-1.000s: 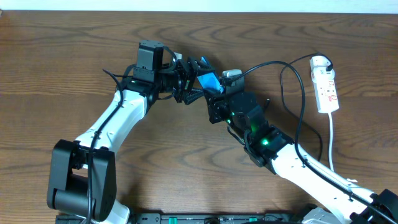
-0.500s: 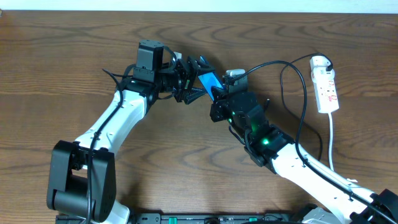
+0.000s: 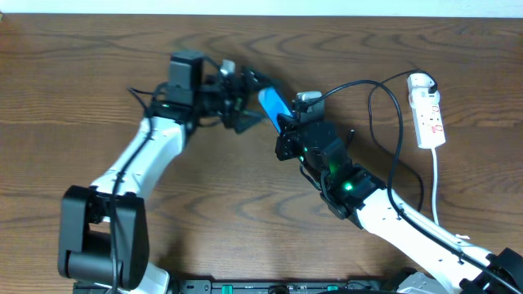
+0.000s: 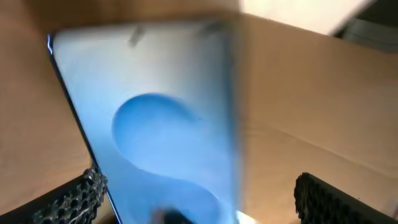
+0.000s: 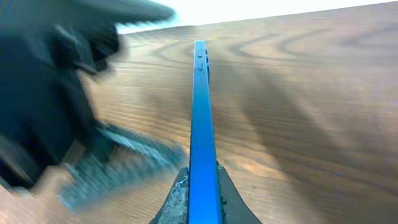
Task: Plug charger to phone and switch on socket
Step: 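Open the left gripper and pull it back, leaving phone in right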
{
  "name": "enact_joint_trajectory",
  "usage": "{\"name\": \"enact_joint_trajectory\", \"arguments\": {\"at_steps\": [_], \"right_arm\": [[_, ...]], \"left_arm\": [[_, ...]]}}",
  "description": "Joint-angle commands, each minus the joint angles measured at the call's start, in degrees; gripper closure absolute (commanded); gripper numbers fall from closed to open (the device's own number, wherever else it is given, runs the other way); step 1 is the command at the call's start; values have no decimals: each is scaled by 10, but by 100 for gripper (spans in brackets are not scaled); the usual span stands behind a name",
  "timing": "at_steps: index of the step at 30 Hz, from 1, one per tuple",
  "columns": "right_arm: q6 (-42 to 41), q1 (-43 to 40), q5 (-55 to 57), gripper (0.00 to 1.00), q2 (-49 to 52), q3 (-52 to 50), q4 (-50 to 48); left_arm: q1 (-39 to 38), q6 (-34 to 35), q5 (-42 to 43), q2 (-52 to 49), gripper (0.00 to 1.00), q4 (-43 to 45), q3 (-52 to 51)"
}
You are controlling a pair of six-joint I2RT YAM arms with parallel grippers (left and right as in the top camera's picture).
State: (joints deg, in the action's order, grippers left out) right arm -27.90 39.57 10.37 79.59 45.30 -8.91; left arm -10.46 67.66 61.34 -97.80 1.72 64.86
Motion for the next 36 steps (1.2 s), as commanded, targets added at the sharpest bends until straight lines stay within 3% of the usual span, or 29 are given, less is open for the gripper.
{"name": "enact_joint_trajectory", "arguments": {"at_steps": [1,7,12,16,19,22,25,33,36], "right_arm": [[-83,-3,30,99,-1,12,-4],[-267,-34,9,99,-2,11,41],[-339,-75,-63,99,-2,10,52],[-337,-98,-89,99,-4,10,57],[-322,-116,-124,99,-8,10,57],[-292,-142,-172,99,-21,10,57],[-274,-170,-223,99,-39,9,60],[-210,-186,-266,99,-77,-2,110],[-207,-186,-279,99,-102,-16,111]], "left_arm": [[61,-32,86,20,2,23,2],[125,-88,167,64,2,27,2],[156,-133,189,137,2,14,1],[186,-192,188,208,2,-45,-6],[221,-289,174,266,2,-172,-9],[272,-449,54,328,2,-399,-9],[325,-518,-72,376,2,-552,-11],[385,-557,-40,454,2,-584,-74],[385,-600,24,475,2,-562,-137]]}}
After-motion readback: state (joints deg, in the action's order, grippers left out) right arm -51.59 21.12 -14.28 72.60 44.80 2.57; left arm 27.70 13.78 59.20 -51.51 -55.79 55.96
